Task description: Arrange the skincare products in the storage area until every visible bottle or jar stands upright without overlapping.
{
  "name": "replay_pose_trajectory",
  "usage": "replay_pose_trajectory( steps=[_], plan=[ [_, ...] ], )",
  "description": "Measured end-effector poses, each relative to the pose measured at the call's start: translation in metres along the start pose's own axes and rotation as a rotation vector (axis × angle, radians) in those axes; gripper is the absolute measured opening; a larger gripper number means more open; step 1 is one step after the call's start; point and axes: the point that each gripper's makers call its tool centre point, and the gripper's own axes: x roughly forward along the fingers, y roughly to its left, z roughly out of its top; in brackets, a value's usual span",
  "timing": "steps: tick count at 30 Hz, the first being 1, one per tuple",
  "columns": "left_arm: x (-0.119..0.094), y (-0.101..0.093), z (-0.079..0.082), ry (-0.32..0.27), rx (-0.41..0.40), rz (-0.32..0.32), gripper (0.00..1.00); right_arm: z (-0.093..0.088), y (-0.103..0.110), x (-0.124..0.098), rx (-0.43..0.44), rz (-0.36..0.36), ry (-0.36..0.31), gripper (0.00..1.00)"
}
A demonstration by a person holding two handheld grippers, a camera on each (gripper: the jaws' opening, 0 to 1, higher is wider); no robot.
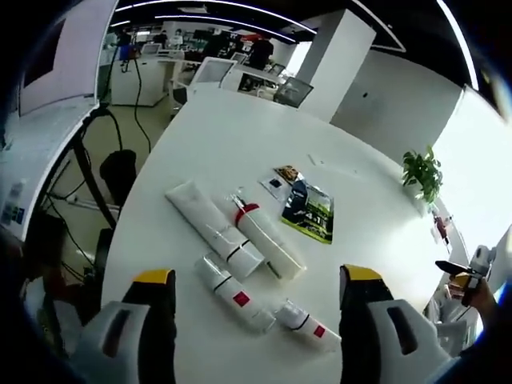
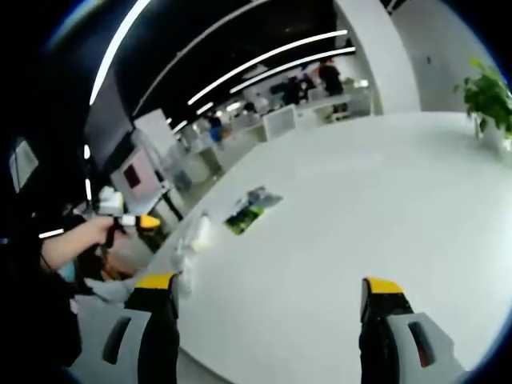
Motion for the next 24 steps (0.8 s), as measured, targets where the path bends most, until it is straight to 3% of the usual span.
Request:
replay_pose_trajectory(
  steps=[12, 24],
  plan=[
    [0.024, 0.017, 0.004, 0.009, -0.012, 0.073, 0.71, 0.0, -0.005, 0.002, 0.006, -0.009, -0.001, 0.96],
    [0.04, 0.029, 0.009, 0.014, -0.05, 0.089, 0.67, 0.0, -0.006, 0.005, 0.011, -0.004, -0.007, 0.96]
  ],
)
